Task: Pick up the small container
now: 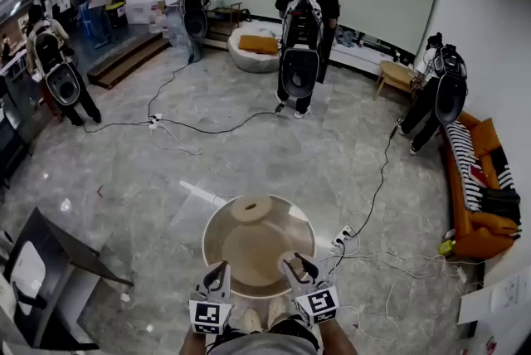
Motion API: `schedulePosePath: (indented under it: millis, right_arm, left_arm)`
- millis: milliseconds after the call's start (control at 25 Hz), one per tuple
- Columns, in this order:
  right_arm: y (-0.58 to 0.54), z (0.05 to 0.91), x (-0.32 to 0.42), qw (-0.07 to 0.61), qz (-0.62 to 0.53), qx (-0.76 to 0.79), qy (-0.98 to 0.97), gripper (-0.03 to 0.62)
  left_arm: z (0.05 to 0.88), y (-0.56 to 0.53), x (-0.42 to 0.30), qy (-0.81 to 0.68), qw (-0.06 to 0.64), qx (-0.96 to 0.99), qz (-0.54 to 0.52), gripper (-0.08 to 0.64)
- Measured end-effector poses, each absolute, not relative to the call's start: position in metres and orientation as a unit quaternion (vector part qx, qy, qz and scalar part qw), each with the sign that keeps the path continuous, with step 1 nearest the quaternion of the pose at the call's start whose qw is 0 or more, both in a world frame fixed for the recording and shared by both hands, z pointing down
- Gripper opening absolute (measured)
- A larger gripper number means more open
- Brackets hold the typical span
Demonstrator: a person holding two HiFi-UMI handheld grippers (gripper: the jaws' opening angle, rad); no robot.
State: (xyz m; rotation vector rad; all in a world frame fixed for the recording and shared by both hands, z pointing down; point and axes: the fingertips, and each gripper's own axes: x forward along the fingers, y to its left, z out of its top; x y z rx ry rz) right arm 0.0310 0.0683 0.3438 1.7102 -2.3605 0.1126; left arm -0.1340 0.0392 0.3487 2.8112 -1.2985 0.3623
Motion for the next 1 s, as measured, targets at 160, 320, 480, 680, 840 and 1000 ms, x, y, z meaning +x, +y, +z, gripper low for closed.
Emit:
schedulePosePath:
  millis: [160,320,480,680,840,1000]
  right_arm:
    - [0.067,0.344,0.029,0.111,0.039,0.580,-0.806,0.135]
    - [0.065,0.346,0.028,0.112,0.040,0.577,-0.808,0.135]
    - [0.062,0.344,0.027,0.113,0.039,0.575,-0.809,0.135]
    - [0.059,0.343,0.027,0.115,0.035,0.575,-0.809,0.135]
    - [0.057,0.342,0.025,0.115,0.035,0.574,-0.810,0.135]
    - [0.055,0.339,0.023,0.114,0.033,0.575,-0.810,0.135]
  left_arm:
    - [0.347,0.038,-0.136,-0.420,0.010,0.900,0.117,0.017]
    - [0.347,0.035,-0.136,-0.420,0.010,0.900,0.117,0.017]
    - [0.347,0.032,-0.135,-0.421,0.009,0.900,0.117,0.017]
    - [0.347,0.030,-0.135,-0.420,0.008,0.900,0.117,0.017]
    - [0.347,0.029,-0.137,-0.419,0.008,0.900,0.118,0.017]
    - [0.341,0.029,-0.135,-0.419,0.020,0.901,0.111,0.017]
